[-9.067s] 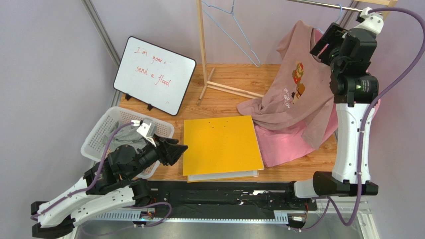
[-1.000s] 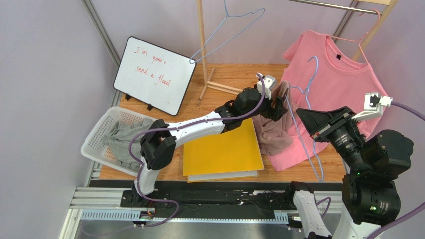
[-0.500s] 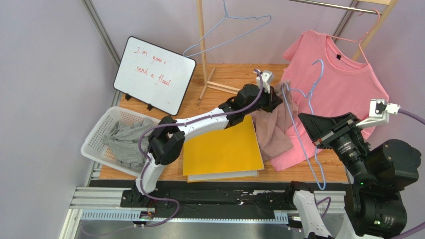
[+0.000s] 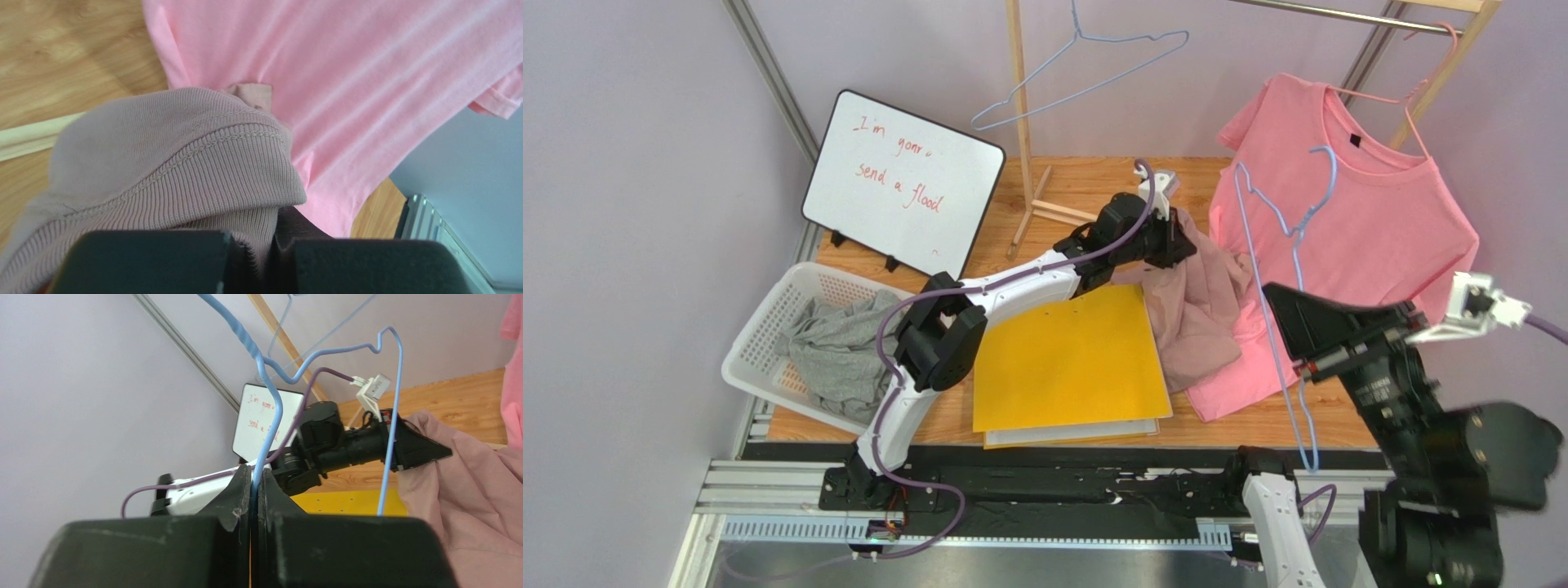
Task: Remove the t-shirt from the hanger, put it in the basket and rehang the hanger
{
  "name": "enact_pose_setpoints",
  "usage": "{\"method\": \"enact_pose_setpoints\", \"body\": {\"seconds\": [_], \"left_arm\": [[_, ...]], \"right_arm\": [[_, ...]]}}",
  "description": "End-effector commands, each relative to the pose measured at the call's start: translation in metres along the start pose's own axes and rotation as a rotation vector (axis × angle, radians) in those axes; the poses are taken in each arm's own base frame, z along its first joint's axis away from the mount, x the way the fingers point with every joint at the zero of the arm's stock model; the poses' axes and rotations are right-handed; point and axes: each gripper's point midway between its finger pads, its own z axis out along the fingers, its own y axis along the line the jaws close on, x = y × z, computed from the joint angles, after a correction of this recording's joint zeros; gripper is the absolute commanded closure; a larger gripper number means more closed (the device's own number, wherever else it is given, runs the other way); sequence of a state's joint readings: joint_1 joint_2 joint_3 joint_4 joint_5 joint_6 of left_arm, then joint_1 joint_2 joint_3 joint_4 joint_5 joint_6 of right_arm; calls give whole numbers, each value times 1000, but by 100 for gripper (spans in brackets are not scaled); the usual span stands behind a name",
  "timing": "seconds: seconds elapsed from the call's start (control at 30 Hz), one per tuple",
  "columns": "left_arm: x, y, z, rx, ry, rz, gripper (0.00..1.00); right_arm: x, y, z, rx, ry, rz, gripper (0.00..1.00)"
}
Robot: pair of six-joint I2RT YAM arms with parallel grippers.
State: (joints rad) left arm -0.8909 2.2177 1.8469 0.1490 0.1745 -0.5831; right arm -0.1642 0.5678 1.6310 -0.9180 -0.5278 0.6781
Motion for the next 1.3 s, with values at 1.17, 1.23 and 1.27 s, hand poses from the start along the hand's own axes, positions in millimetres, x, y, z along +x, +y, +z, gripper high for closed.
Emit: {"method": "enact_pose_setpoints", "body": {"seconds": [1.17,1.23,1.27], "left_arm": [[27,-14,-21,196,76,474,100],[28,-12,-20,188,76,478,100],[27,-13,-21,188,75,478,100]], "right_arm": [[-30,-122,300,-8,-257,-379,100],[-29,-125,305,-2,-266,-378,100],[-30,-126,307,0,-269,-378,100]]}}
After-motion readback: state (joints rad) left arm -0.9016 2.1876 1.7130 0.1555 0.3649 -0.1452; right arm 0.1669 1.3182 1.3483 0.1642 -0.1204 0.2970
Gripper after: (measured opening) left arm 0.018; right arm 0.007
